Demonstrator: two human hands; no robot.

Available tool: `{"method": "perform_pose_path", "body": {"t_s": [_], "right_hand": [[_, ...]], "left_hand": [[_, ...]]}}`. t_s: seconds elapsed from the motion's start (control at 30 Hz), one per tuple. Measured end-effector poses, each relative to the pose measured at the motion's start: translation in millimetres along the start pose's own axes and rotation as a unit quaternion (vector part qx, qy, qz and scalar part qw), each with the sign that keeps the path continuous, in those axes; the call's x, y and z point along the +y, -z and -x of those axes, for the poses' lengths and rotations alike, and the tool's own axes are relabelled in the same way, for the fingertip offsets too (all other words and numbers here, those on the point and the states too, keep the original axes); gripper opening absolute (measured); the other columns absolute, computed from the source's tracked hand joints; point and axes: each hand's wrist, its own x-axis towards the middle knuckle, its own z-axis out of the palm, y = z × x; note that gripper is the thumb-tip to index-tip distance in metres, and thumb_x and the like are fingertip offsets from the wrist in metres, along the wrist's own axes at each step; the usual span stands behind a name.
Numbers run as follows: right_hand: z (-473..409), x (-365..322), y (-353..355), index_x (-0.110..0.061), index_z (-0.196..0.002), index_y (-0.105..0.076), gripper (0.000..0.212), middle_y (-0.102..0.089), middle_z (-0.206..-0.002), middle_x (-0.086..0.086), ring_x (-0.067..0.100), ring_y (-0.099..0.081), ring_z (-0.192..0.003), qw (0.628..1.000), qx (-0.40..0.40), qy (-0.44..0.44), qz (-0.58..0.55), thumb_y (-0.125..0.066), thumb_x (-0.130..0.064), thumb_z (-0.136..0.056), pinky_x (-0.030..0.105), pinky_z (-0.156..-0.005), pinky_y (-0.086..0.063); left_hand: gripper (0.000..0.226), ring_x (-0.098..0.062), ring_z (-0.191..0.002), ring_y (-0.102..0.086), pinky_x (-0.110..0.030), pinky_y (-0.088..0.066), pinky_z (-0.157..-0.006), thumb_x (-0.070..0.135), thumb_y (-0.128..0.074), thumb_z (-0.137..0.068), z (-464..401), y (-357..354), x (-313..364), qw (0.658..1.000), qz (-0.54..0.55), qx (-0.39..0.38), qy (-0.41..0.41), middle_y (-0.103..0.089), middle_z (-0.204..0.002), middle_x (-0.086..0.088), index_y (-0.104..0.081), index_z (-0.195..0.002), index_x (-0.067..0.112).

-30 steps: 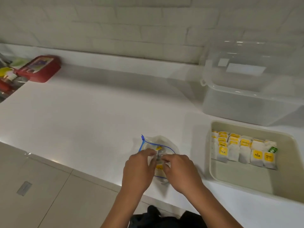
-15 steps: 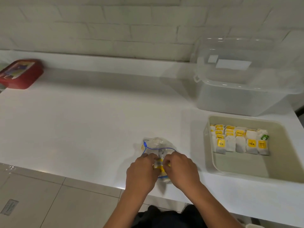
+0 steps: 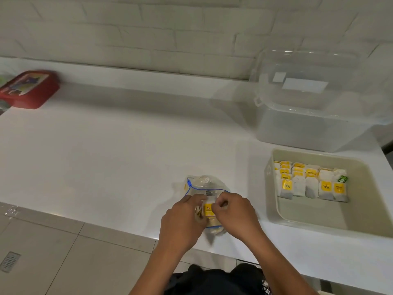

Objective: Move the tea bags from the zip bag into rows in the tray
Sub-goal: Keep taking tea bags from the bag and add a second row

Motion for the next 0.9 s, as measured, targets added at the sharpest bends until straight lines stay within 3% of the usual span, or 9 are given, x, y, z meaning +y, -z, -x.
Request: {"method": "perform_pose_path", "body": {"t_s": [0.1,0.2,0.33,0.4,0.5,0.57,0.73,0.9], "right_hand": [[0,-5,7,-0.025,-0.071,-0.066,0.013,-0.068,-0.069,-0.009,0.009,-0.064,-0.069,0.996,0.0,-0.017,-0.087,-0.062,-0.028,-0.083,0.029,-0.067,-0.052],[1,-8,11,-0.023,-0.07,-0.067,0.015,-0.066,-0.063,-0.011,0.009,-0.06,-0.062,0.99,-0.013,-0.023,-0.14,-0.063,-0.024,-0.084,0.03,-0.065,-0.051],[3,-8,13,-0.021,-0.075,-0.067,0.019,-0.062,-0.058,-0.011,0.014,-0.06,-0.051,0.986,-0.031,-0.024,-0.164,-0.056,-0.019,-0.09,0.023,-0.046,-0.047],[4,-6,9,-0.022,-0.088,-0.068,0.017,-0.068,-0.073,-0.01,0.017,-0.067,-0.06,0.992,-0.02,0.008,-0.122,-0.053,-0.018,-0.094,0.023,-0.052,-0.05],[0,3,-5,-0.023,-0.121,-0.063,0.03,-0.067,-0.118,-0.002,0.024,-0.064,-0.104,0.989,0.005,0.099,0.108,-0.055,-0.018,-0.093,0.032,-0.084,-0.051],[0,4,-13,-0.025,-0.13,-0.055,0.037,-0.058,-0.13,-0.002,0.026,-0.061,-0.111,0.98,-0.012,0.105,0.167,-0.055,-0.026,-0.092,0.033,-0.08,-0.048],[0,2,-16,-0.023,-0.118,-0.057,0.026,-0.058,-0.118,0.002,0.029,-0.062,-0.101,0.966,-0.011,0.105,0.236,-0.049,-0.034,-0.097,0.032,-0.069,-0.039],[-1,3,-7,-0.027,-0.096,-0.058,0.011,-0.065,-0.098,-0.004,0.023,-0.061,-0.091,0.98,-0.058,0.082,0.174,-0.055,-0.036,-0.09,0.028,-0.065,-0.041]], "left_hand": [[0.051,-0.004,-0.099,-0.06,-0.023,-0.05,-0.08,0.048,-0.068,-0.083,3,0,-1,0.999,0.027,-0.001,-0.029,-0.052,-0.132,0.026,-0.051,-0.131,0.052],[0.037,-0.005,-0.072,-0.053,-0.02,-0.047,-0.071,0.045,-0.065,-0.091,4,-1,-3,0.997,0.039,0.045,-0.049,-0.054,-0.129,0.028,-0.056,-0.126,0.053],[0.019,-0.003,-0.065,-0.05,-0.01,-0.035,-0.058,0.041,-0.06,-0.096,1,0,-6,0.994,0.01,0.101,-0.044,-0.067,-0.109,0.023,-0.066,-0.112,0.049],[0.015,-0.005,-0.066,-0.054,-0.012,-0.036,-0.056,0.044,-0.055,-0.098,0,1,-7,0.994,-0.012,0.105,-0.034,-0.069,-0.099,0.021,-0.067,-0.107,0.046],[0.014,-0.007,-0.07,-0.058,-0.021,-0.043,-0.059,0.046,-0.052,-0.098,1,1,-7,0.995,-0.017,0.1,-0.011,-0.067,-0.094,0.021,-0.065,-0.099,0.041],[0.014,-0.008,-0.07,-0.059,-0.023,-0.045,-0.06,0.045,-0.052,-0.097,2,-1,-6,0.995,-0.014,0.096,0.001,-0.066,-0.093,0.021,-0.064,-0.096,0.039],[0.014,-0.008,-0.071,-0.06,-0.026,-0.049,-0.062,0.045,-0.053,-0.097,1,-4,-4,0.995,-0.012,0.095,-0.003,-0.067,-0.093,0.021,-0.065,-0.096,0.038],[0.011,-0.01,-0.067,-0.058,-0.03,-0.051,-0.063,0.041,-0.055,-0.096,1,-3,-5,0.995,0.009,0.1,0.002,-0.066,-0.092,0.02,-0.065,-0.095,0.037]]}}
